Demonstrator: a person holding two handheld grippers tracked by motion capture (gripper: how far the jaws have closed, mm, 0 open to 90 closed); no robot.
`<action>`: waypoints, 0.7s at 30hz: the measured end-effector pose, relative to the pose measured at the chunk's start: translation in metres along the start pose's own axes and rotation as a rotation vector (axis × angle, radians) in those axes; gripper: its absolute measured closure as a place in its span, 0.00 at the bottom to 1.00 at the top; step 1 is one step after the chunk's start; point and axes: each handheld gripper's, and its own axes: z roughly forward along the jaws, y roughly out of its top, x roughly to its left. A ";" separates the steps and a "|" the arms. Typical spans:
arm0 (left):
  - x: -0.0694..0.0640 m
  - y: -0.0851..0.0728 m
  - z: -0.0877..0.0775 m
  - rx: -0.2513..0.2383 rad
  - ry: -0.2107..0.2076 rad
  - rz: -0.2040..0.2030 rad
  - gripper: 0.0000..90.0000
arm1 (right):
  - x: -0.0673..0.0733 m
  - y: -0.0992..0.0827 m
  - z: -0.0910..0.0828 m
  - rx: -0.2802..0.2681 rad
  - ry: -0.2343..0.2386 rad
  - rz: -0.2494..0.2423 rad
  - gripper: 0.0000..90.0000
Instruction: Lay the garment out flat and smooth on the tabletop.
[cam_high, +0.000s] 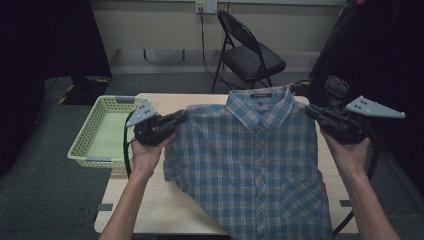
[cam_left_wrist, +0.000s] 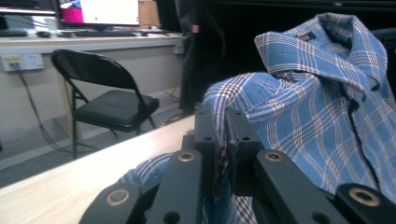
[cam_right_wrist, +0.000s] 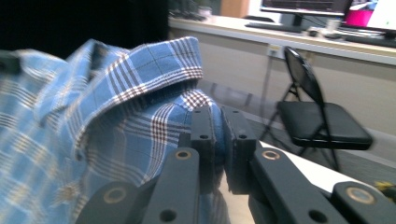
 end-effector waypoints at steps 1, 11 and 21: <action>0.004 0.002 0.006 0.001 0.011 -0.007 0.94 | -0.003 0.002 0.007 0.010 -0.008 0.005 0.94; 0.056 0.024 0.087 0.006 0.138 -0.106 0.90 | -0.045 0.046 0.087 0.047 -0.161 -0.022 0.93; 0.065 0.000 0.118 0.163 0.019 -0.179 0.45 | -0.073 0.028 0.137 0.114 -0.122 0.104 0.47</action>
